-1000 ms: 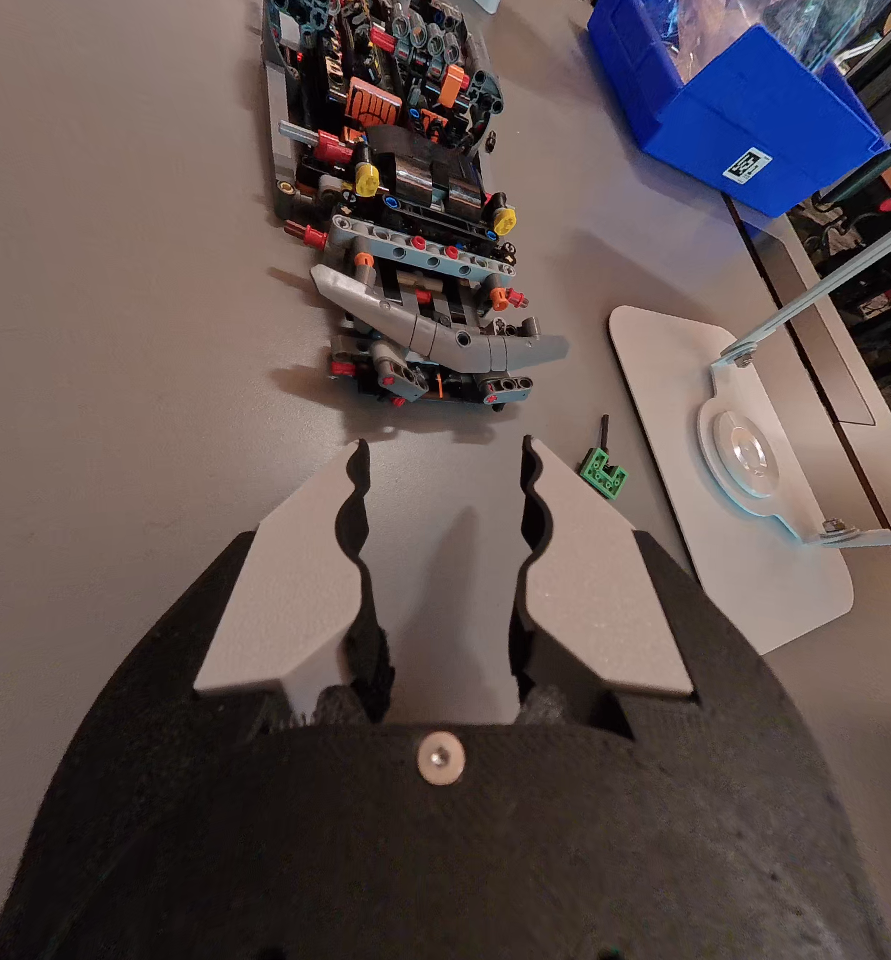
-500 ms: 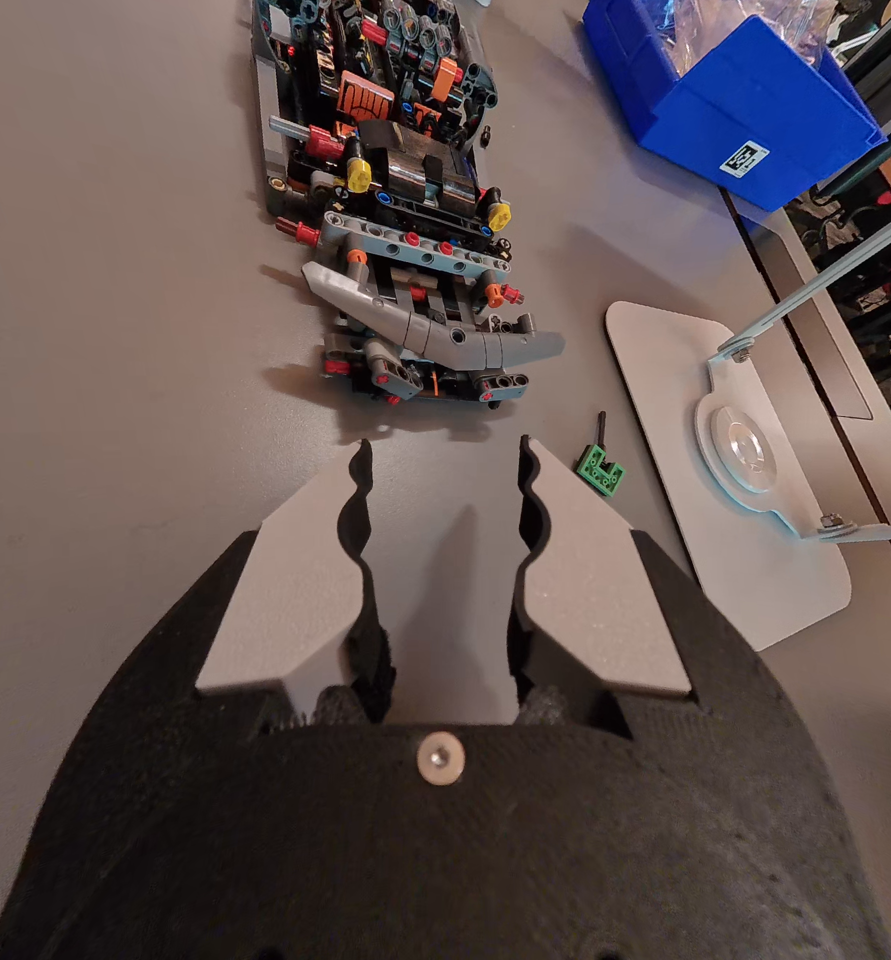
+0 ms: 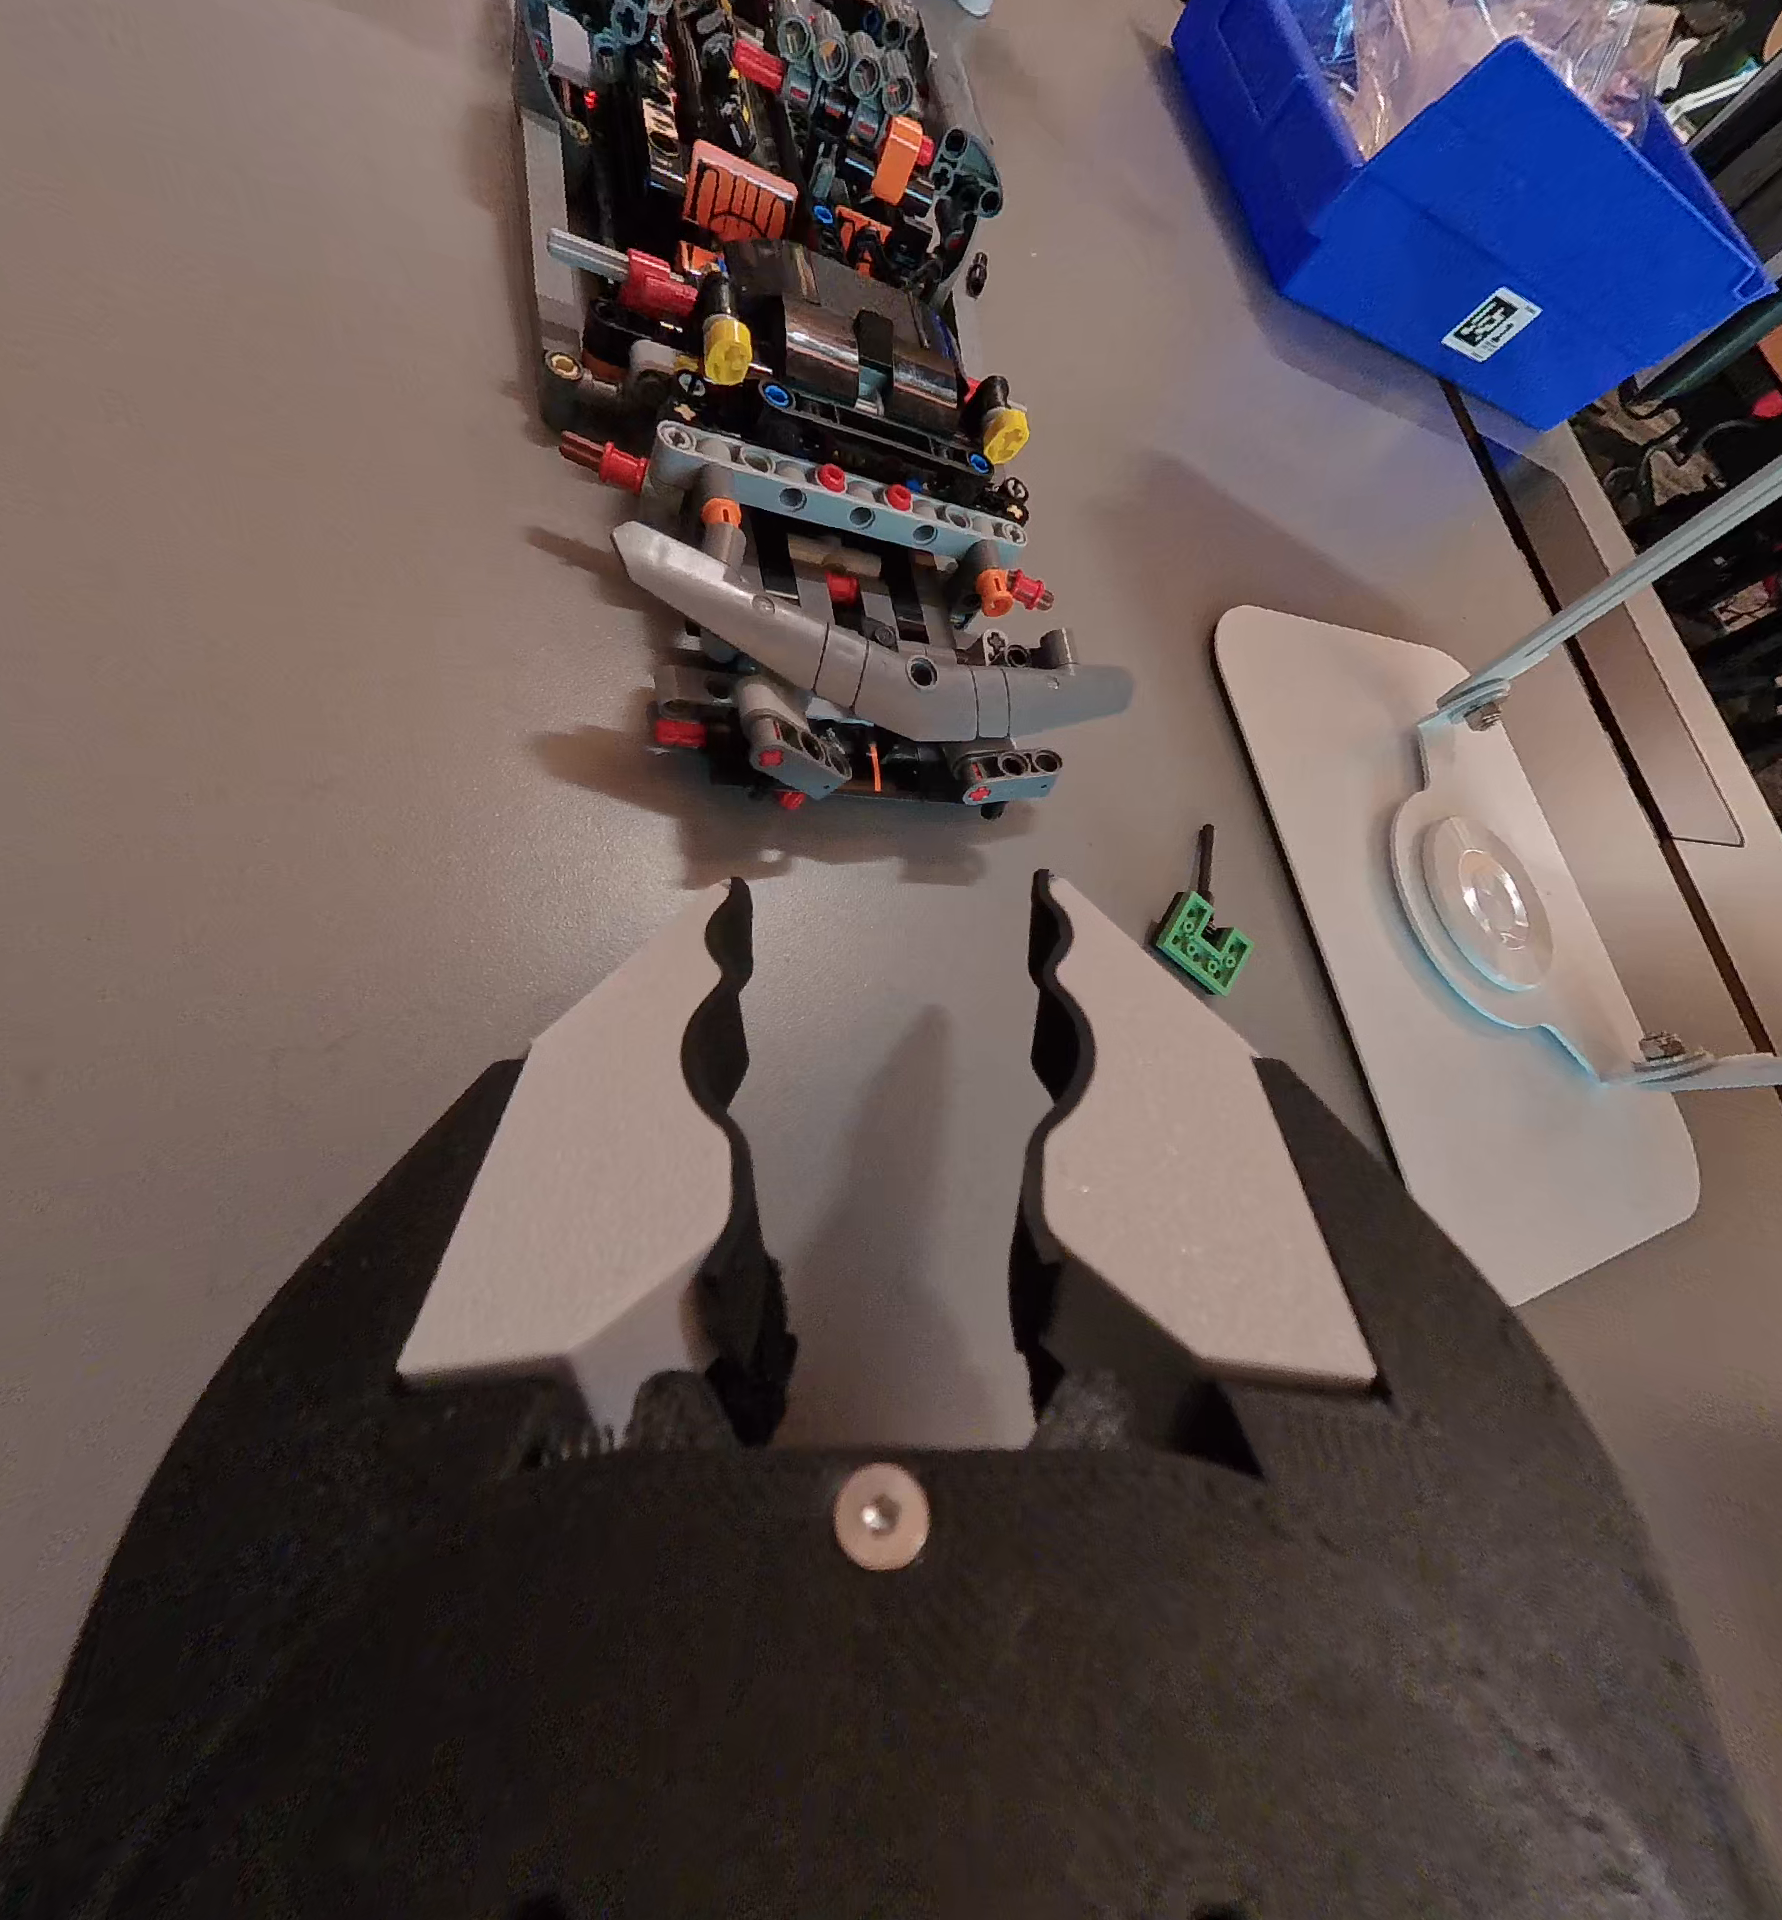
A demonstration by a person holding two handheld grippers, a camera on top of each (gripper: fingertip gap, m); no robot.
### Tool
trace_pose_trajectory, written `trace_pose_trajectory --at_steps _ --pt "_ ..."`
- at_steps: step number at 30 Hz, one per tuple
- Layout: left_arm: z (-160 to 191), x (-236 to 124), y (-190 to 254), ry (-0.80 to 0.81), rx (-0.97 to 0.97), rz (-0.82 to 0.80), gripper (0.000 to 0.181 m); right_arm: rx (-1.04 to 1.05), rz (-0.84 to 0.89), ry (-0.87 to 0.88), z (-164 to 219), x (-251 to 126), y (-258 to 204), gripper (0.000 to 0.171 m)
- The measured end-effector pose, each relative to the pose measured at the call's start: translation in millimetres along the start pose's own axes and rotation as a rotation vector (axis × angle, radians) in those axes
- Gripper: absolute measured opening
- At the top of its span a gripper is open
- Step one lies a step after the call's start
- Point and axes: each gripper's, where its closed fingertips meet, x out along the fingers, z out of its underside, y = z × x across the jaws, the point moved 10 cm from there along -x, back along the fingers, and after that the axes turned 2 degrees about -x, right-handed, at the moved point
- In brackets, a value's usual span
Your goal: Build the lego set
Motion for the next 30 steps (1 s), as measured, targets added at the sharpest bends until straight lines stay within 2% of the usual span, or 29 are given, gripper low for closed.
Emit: trace_pose_trajectory --at_steps 6,11,14,17,18,20,21,23,25,27,30 --pt "9 58 10 -0.012 -0.038 0.184 0.0 0.001 0.005 -0.002 0 0 0 0.052" --pt "50 109 -3 -0.109 -0.143 0.235 0.0 0.009 0.013 -0.009 1 0 2 0.051" --pt "87 134 -15 -0.269 -0.155 0.174 0.0 0.009 0.011 -0.008 1 0 2 0.051" --pt "106 137 -28 -0.384 -0.135 0.106 0.0 0.009 0.009 -0.008 1 0 2 0.05" --pt "104 133 -32 -0.375 -0.103 0.074 0.002 0.01 0.009 -0.009 1 0 2 0.05" --pt "95 122 -43 -0.373 -0.07 0.045 0.029 0.012 0.009 -0.01 1 1 3 0.05" --pt "88 117 -53 -0.362 -0.04 -0.001 0.032 0.013 0.007 -0.011 1 1 3 0.05" --pt "75 110 -79 -0.346 -0.026 -0.07 0.033 0.016 0.004 -0.013 1 1 3 0.049" --pt "66 112 -106 -0.32 -0.037 -0.068 0.033 0.019 0.003 -0.015 2 1 3 0.049" --pt "66 124 -133 -0.386 -0.023 -0.12 0.033 0.021 0.003 -0.016 2 1 3 0.049" --pt "69 148 -166 -0.471 0.152 -0.263 0.033 0.025 0.014 -0.022 2 2 4 0.048"
